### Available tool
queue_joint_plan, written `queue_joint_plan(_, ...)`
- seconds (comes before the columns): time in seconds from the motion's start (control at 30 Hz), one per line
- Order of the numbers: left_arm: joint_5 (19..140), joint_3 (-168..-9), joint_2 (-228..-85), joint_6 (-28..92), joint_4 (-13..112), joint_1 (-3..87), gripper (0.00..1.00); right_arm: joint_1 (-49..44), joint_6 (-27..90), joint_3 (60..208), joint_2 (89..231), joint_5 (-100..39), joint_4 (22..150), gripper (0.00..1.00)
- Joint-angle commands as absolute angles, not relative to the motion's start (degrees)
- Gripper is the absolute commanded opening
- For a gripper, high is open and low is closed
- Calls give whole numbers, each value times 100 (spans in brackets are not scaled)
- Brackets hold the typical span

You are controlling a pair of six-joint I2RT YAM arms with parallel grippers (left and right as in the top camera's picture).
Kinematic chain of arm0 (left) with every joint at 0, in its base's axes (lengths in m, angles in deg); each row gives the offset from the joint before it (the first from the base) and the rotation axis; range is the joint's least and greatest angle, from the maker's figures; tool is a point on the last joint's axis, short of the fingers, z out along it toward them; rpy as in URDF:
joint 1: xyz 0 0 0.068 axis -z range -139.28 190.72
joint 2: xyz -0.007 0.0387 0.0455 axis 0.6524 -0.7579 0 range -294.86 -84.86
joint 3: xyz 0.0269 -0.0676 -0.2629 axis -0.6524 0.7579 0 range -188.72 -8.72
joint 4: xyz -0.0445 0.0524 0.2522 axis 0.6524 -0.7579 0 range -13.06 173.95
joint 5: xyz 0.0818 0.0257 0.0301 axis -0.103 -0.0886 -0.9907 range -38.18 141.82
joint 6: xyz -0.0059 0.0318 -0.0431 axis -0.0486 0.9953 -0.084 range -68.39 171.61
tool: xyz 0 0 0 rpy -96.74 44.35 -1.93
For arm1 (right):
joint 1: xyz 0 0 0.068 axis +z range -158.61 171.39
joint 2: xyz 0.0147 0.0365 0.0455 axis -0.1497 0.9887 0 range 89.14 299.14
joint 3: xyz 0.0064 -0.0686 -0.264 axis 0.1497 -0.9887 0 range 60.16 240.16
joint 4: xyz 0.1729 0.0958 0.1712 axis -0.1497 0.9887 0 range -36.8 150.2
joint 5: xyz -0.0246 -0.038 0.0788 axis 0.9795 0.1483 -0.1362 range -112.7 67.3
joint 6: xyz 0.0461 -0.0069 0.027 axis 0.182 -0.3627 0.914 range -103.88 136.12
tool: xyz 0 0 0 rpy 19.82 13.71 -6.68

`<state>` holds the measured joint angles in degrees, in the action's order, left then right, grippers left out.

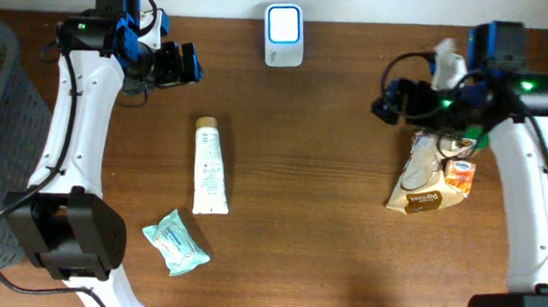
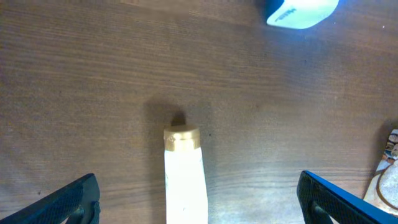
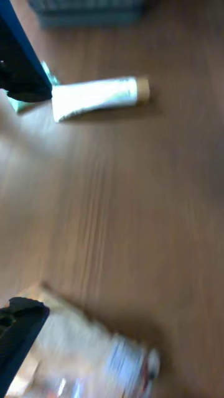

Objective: Scan the item barcode
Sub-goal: 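Reach the right gripper to the white tube and grasp it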

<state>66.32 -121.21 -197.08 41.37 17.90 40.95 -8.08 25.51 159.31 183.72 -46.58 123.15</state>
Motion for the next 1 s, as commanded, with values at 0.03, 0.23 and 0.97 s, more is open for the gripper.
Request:
queue_joint_plan(0.03, 6634, -12142, -19730, 4169, 1786, 4093, 99, 368, 2715, 15662, 19104, -5101, 12289, 32)
queue_joint_plan(0.23, 6586, -12142, -19728, 4169, 1526, 4091, 99, 2091, 2944, 15595, 20954, -6902, 10149, 58)
queue_joint_plan(0.97, 5797, -11751, -19741, 4169, 1272, 3931, 92, 3159, 4684, 15523, 22525, -5853, 8020, 4)
